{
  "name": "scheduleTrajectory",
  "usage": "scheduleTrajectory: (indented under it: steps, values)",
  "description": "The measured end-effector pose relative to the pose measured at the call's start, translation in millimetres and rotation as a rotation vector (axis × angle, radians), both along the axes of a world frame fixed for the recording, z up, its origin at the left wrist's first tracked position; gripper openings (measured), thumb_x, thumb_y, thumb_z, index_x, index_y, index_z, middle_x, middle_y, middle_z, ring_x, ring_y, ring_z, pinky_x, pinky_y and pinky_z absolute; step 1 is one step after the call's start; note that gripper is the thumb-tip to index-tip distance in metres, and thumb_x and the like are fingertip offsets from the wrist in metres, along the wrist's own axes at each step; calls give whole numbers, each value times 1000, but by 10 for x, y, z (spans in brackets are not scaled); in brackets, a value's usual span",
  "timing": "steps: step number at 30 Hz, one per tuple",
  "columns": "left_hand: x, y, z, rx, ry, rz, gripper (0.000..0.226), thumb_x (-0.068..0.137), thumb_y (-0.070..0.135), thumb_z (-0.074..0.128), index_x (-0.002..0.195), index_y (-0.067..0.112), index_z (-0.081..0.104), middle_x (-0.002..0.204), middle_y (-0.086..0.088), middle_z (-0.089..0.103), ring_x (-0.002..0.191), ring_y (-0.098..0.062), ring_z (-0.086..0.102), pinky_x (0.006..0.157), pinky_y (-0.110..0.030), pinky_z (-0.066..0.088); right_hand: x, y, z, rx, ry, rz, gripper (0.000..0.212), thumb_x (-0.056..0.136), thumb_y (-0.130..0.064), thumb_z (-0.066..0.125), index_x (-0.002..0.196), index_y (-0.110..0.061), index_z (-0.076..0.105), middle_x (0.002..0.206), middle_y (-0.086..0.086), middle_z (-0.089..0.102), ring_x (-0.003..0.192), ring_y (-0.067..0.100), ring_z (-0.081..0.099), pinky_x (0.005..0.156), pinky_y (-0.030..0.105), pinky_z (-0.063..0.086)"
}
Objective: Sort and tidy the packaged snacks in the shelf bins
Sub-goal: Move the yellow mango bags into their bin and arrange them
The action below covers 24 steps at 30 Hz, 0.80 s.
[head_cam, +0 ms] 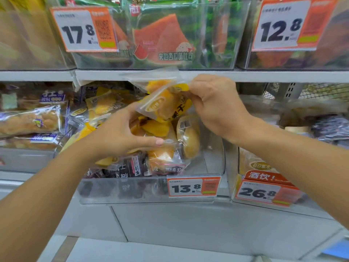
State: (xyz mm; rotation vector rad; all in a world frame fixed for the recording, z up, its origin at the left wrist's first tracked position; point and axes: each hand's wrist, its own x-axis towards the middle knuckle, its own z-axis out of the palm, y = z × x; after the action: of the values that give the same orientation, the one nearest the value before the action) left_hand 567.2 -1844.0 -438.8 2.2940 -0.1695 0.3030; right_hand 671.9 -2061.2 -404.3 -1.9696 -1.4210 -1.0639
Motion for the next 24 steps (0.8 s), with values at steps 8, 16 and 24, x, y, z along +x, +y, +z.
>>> scheduleTrajectory:
  steps: [8, 16, 24]
  values:
    - [79, -297, -50, -541, -370, 135, 67, 80, 4, 80, 136, 9, 42, 116, -10, 69, 103, -21, 71, 84, -40, 60, -70, 215, -81, 68, -56, 18, 16, 90, 2, 56, 89, -1, 72, 79, 12, 65, 74, 34, 61, 61, 46, 51]
    - [41, -97, 58, -511, -437, 93, 23, 92, 14, 60, 114, 10, 60, 93, -7, 59, 83, -15, 63, 70, -27, 54, -68, 248, -132, -43, 1, 119, 21, 90, -5, 61, 103, -5, 77, 94, 10, 74, 86, 28, 70, 68, 43, 57]
    - [-47, 468, -30, 498, -272, 536, 70, 83, -2, 69, 143, 27, 49, 136, -7, 49, 118, -31, 52, 98, -42, 46, 113, 807, -153, -460, 77, -131, 22, 82, -7, 54, 88, -16, 72, 79, 5, 65, 75, 30, 60, 61, 38, 48]
